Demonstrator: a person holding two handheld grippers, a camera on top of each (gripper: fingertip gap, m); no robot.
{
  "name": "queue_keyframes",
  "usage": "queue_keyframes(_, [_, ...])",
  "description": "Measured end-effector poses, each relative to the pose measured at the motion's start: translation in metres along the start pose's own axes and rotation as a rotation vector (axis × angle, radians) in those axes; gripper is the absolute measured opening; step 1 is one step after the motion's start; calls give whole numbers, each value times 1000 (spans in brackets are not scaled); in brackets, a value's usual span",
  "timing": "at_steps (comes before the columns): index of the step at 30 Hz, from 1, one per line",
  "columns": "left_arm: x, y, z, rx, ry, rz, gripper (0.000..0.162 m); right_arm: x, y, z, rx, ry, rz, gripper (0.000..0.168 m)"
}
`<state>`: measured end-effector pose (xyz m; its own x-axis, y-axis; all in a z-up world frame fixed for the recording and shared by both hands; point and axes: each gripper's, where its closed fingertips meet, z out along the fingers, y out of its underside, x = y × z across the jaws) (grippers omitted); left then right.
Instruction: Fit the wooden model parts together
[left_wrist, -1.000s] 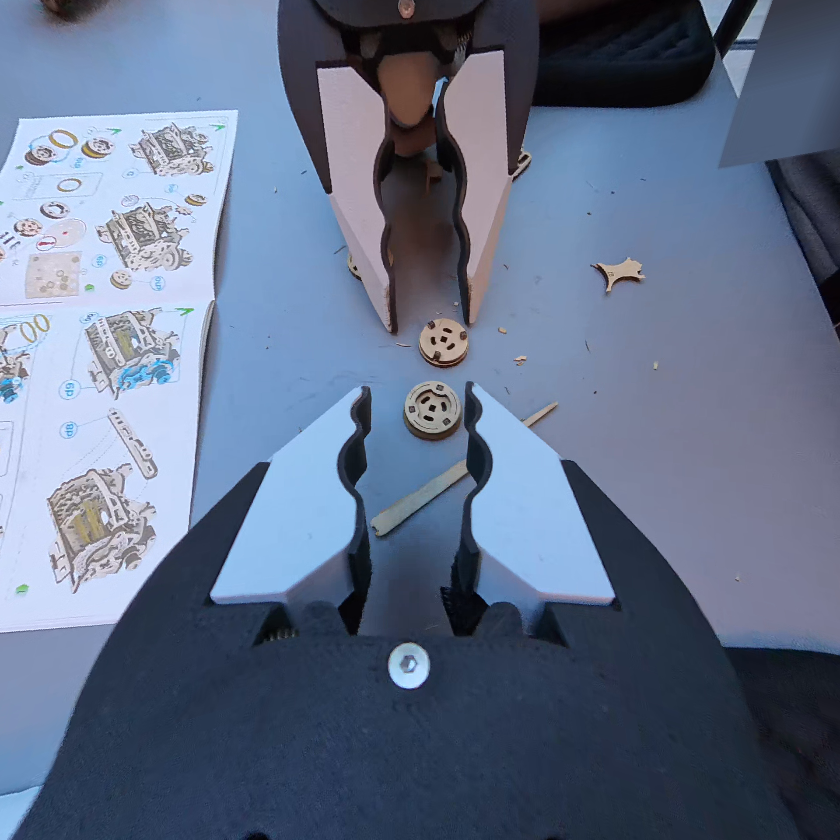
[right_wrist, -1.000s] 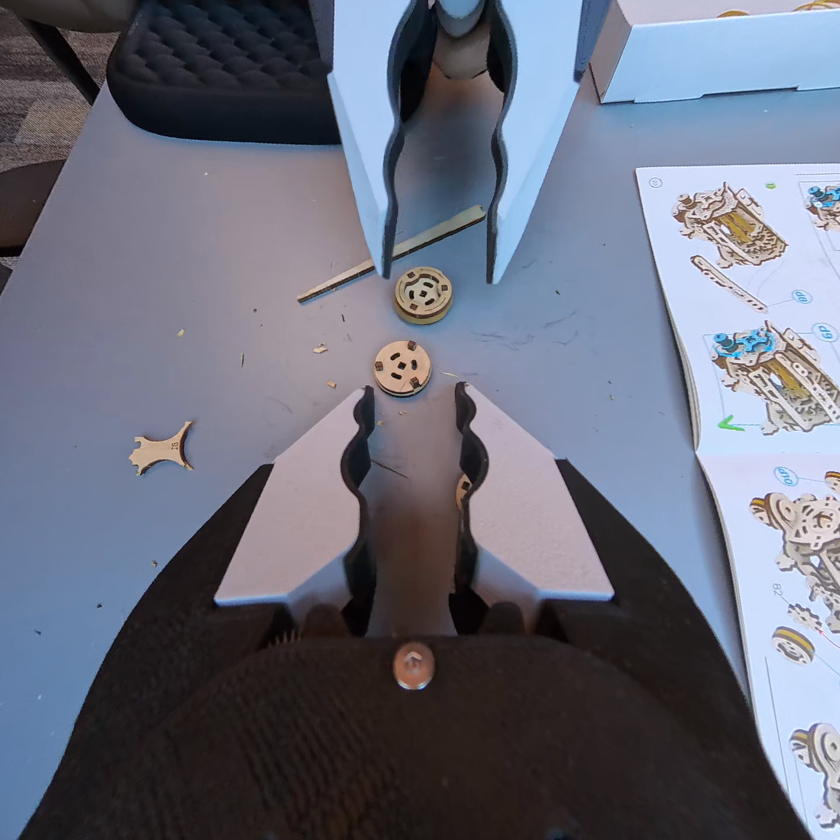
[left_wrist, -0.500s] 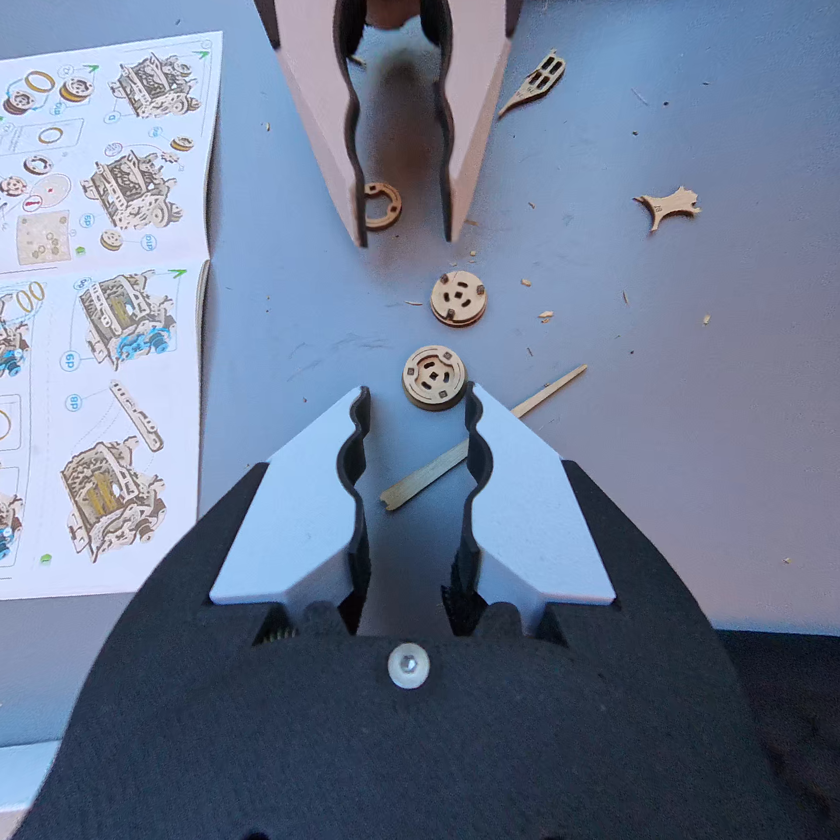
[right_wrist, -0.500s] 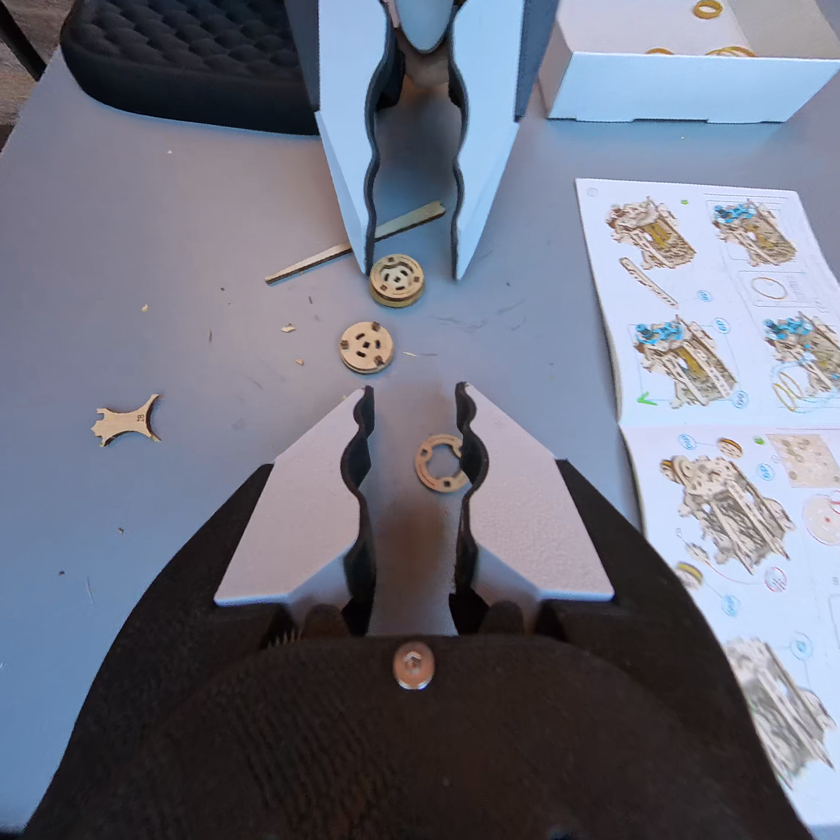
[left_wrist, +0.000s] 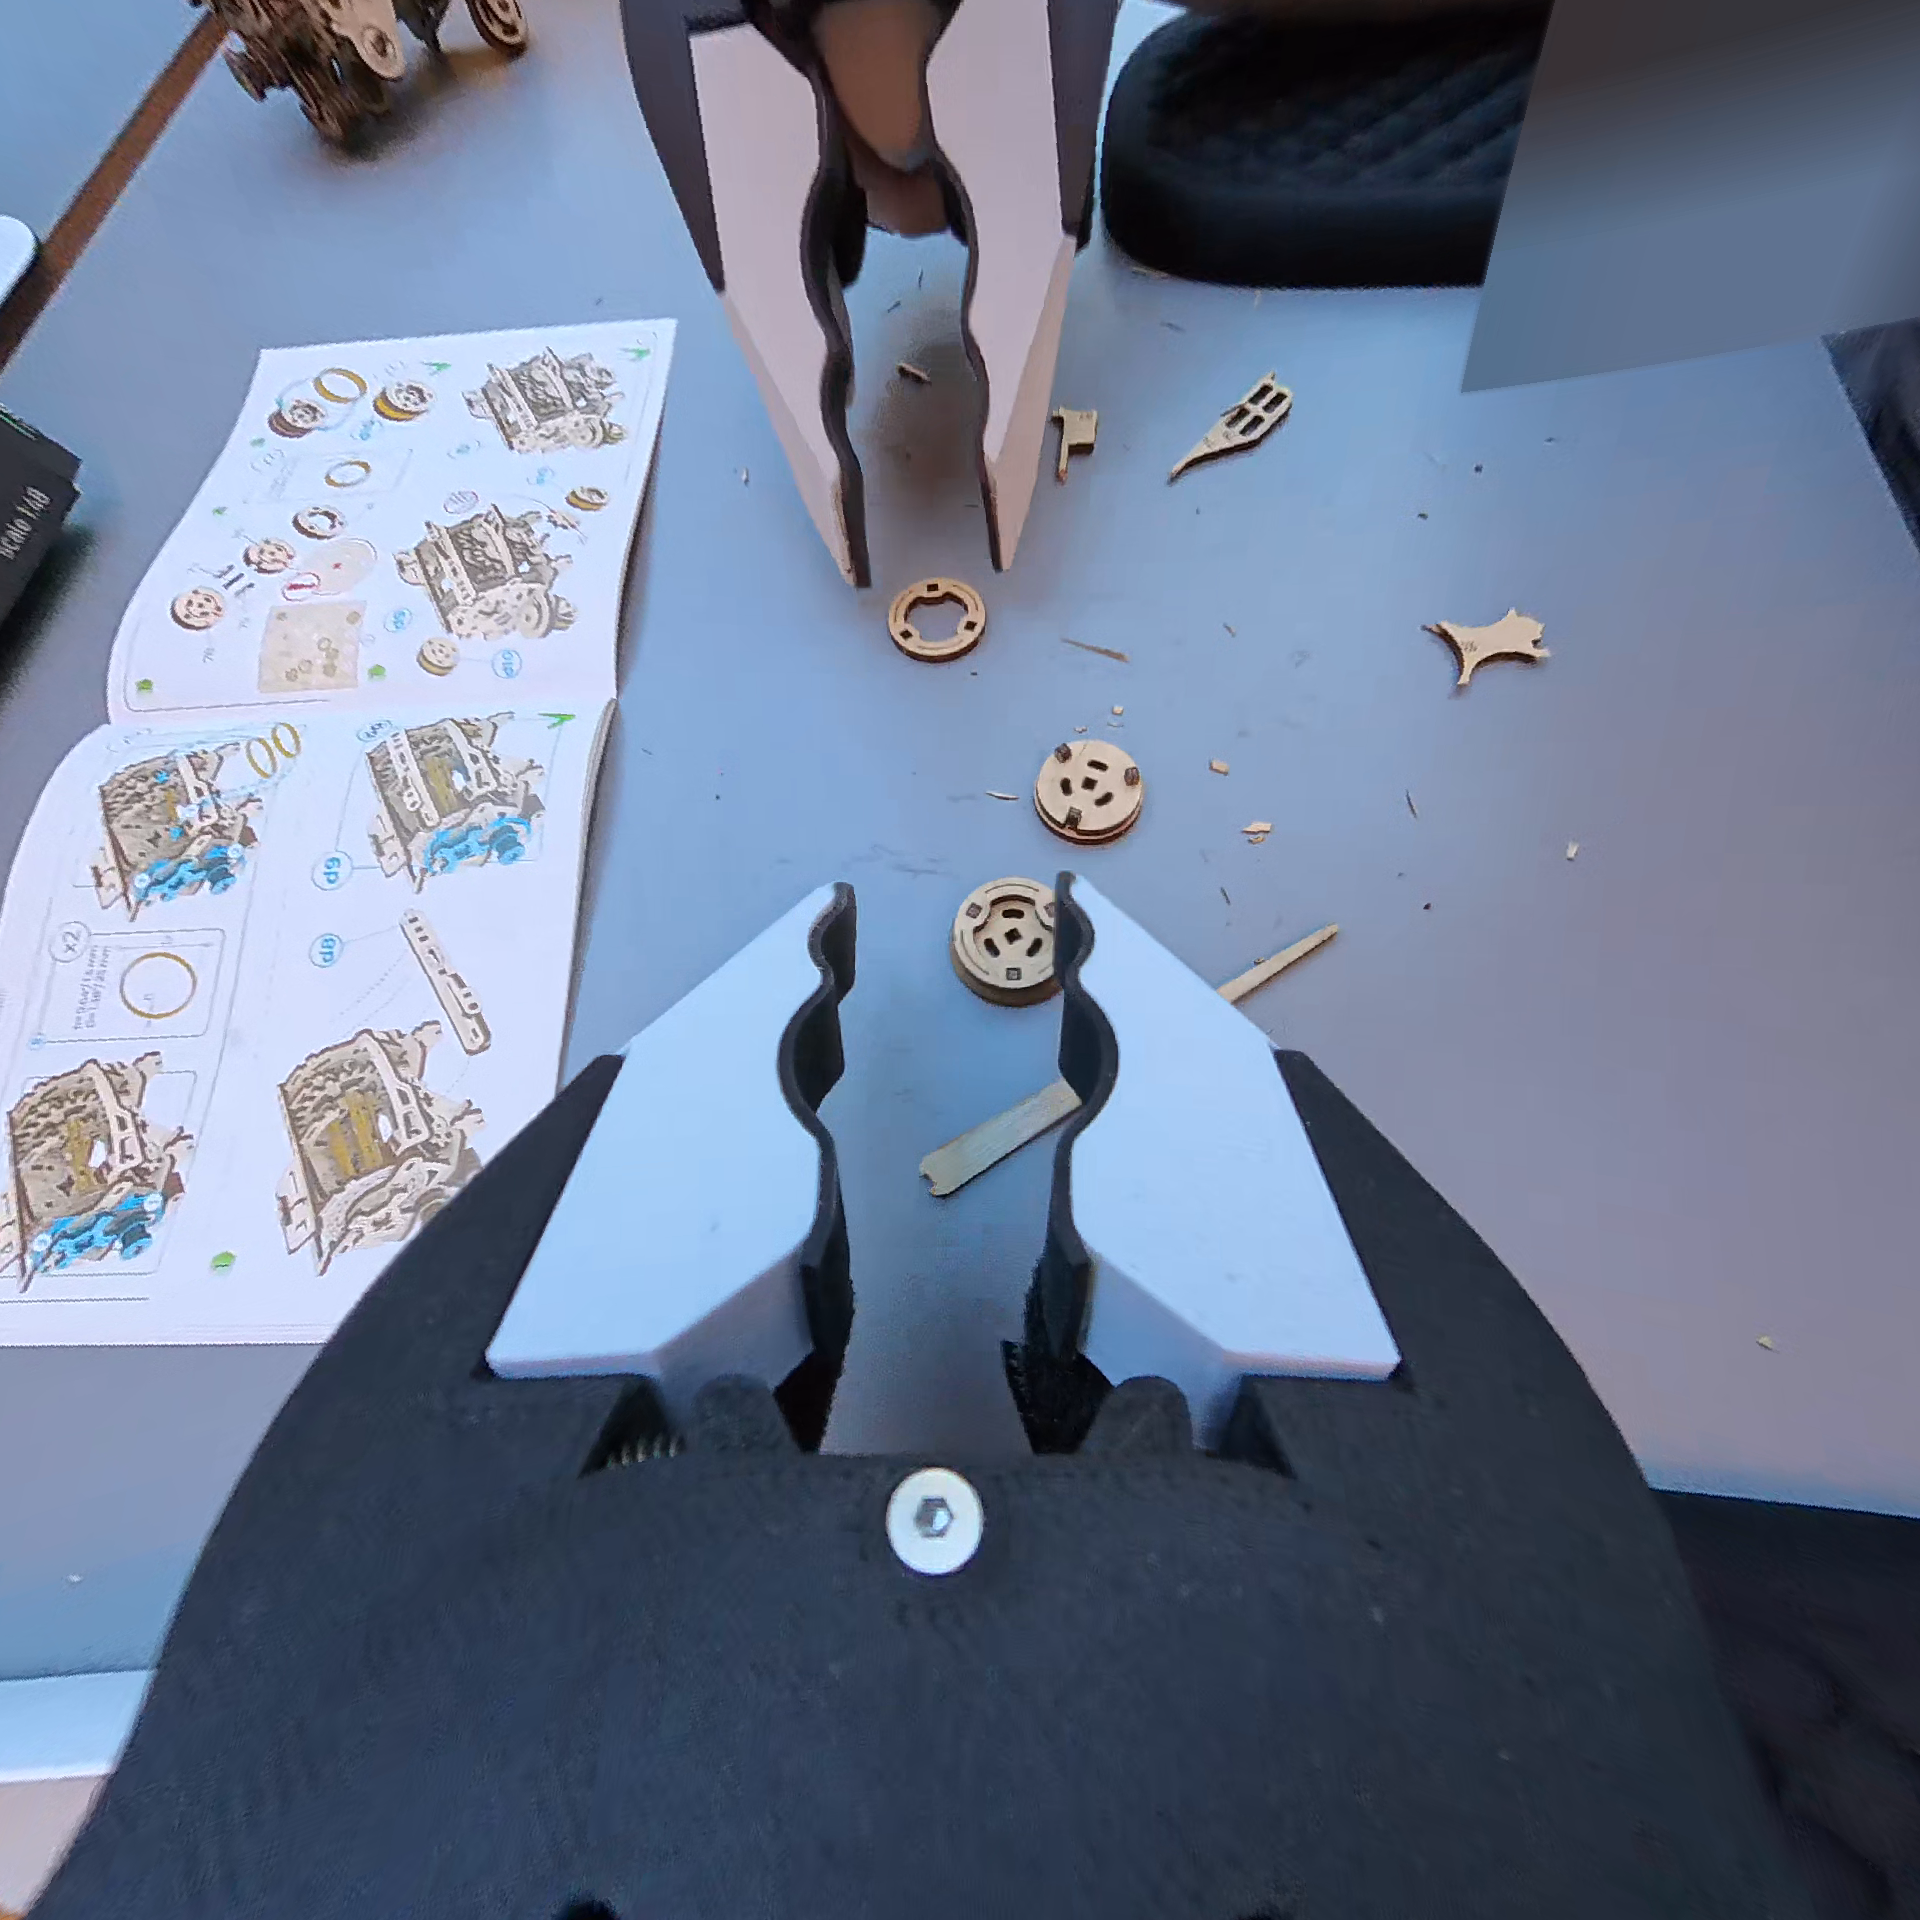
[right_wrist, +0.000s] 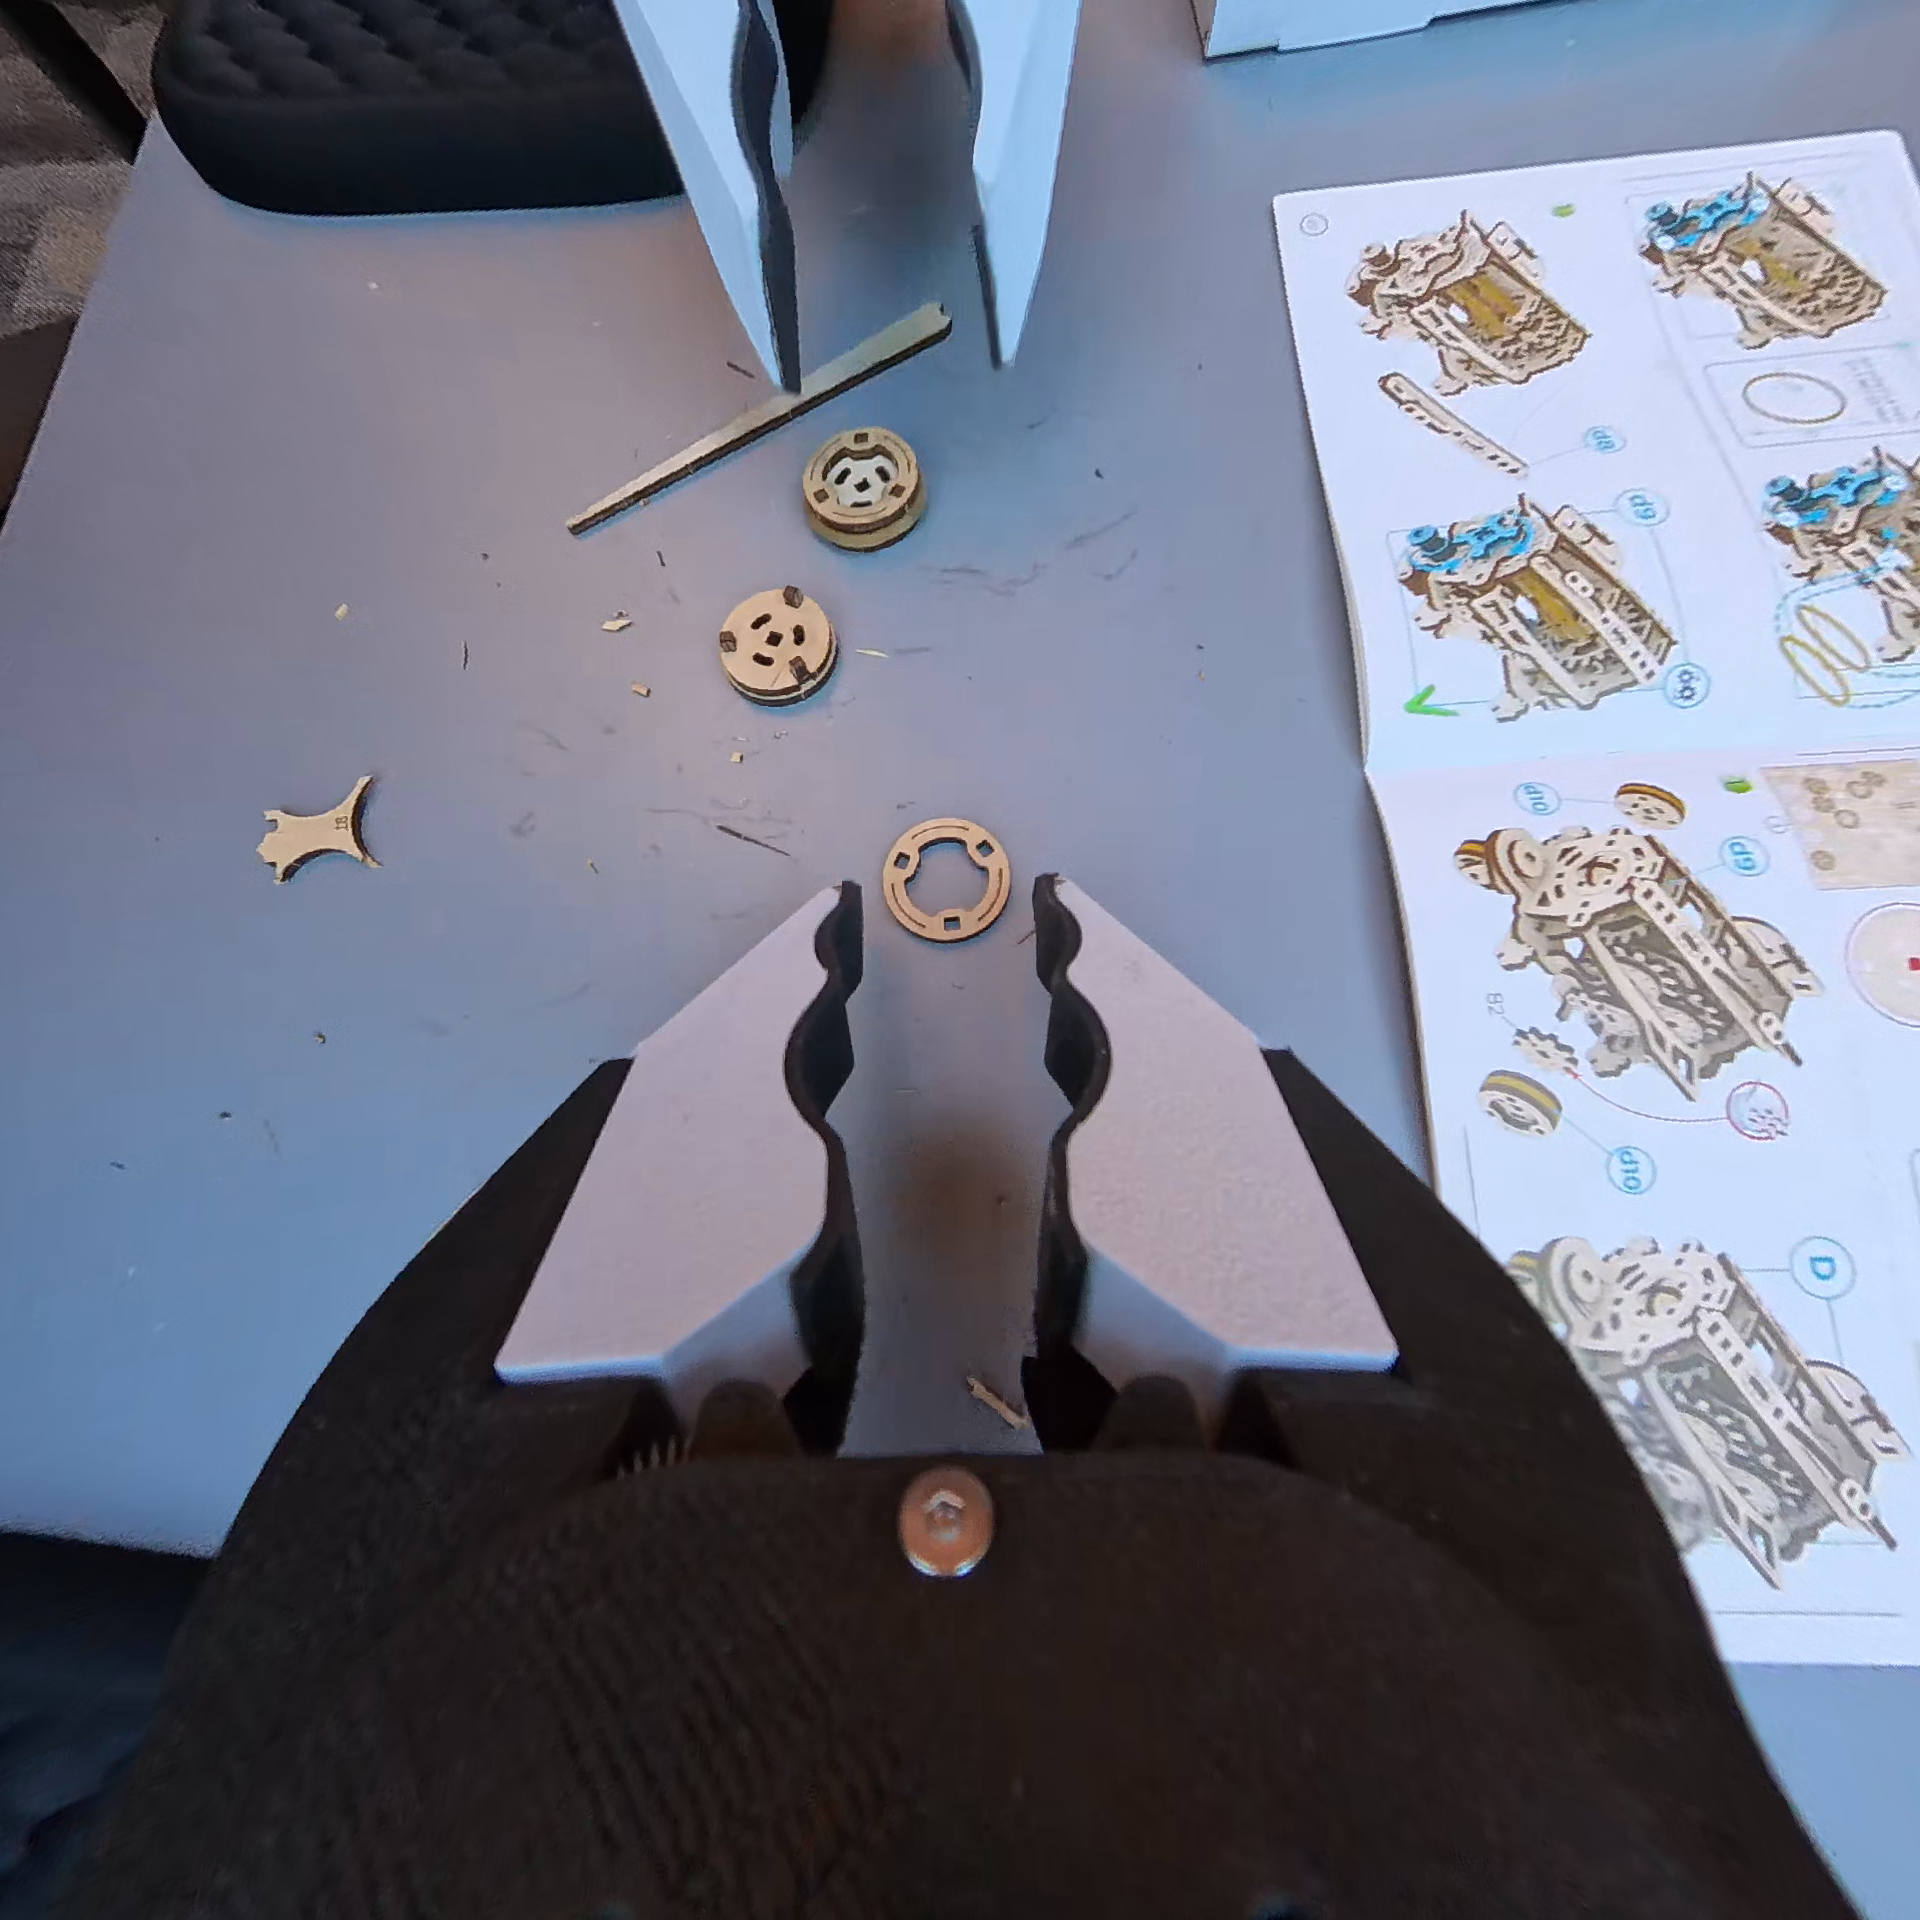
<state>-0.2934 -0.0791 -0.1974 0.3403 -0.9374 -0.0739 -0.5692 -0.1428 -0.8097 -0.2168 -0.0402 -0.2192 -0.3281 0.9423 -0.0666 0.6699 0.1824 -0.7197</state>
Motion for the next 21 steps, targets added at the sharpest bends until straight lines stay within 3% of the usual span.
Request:
queue_keyframes(2, [-3, -3, -2, 23, -8, -12, 36, 1, 6, 4, -24, 3, -4, 33])
queue_keyframes(3, [-4, -5, -3, 35, -8, -20, 35, 1, 4, 6, -6, 11, -12, 23])
queue_keyframes(8, [-8, -10, -5, 76, -16, -57, 34, 1, 0, 9, 10, 45, -89, 22])
queue_keyframes(11, [-18, -6, -5, 53, -48, -156, 25, -6, -11, 10, 34, 69, -176, 22])
queue_keyframes(16, [-5, -21, -10, 127, 119, -337, 25, -26, -45, 14, 139, 89, -244, 22])
queue_keyframes(21, [-2, -23, -4, 105, 158, -470, 25, -36, -44, 29, 90, 84, -300, 22])
